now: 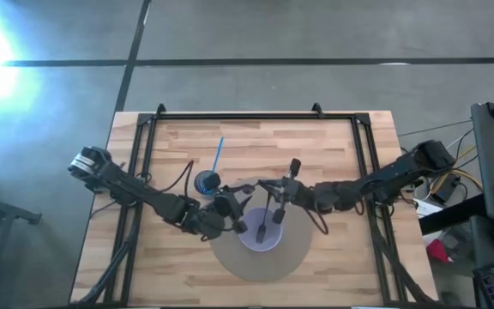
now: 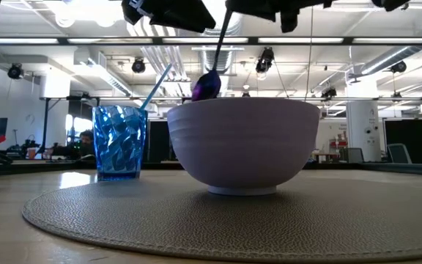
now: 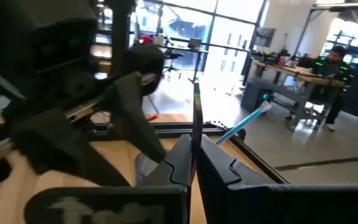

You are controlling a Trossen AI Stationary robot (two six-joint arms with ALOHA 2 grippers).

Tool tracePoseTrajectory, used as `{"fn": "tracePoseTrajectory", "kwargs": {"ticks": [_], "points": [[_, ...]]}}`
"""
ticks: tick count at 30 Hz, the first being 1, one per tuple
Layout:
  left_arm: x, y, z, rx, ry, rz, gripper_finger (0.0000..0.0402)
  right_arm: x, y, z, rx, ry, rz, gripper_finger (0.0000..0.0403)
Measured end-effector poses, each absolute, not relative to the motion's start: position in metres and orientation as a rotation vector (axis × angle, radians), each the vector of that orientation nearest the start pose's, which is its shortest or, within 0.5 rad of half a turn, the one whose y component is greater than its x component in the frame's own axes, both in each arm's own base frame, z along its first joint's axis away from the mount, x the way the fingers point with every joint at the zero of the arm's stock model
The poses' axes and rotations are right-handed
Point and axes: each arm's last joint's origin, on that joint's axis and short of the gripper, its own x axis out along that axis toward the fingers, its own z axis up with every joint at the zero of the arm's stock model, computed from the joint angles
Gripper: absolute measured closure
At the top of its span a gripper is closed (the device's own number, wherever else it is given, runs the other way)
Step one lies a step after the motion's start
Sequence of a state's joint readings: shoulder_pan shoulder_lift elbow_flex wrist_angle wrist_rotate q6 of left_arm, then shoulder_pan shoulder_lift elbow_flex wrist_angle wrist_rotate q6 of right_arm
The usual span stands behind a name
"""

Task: Pick & Place Utensil
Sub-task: Put the blue spoon into the violet bowl

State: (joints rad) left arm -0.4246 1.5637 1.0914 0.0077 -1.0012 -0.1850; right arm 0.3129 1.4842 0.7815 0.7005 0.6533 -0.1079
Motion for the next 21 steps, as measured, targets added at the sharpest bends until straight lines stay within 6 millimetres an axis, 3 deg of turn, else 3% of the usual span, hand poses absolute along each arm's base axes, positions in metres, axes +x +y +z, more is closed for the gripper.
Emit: {"fn": "tracePoseTrajectory", "kwargs": {"ticks": [11, 21], "points": [[0.303, -0.114, 0.296, 0.080, 0.299, 0.467, 0.0241, 0.266, 0.079, 0.280, -0.183, 0.141, -0.285, 0.0394], [0.297, -0.112, 0.298, 0.090, 0.319, 0.469, 0.0242, 0.235, 0.072, 0.304, -0.118, 0.140, -0.177, 0.0394]]}}
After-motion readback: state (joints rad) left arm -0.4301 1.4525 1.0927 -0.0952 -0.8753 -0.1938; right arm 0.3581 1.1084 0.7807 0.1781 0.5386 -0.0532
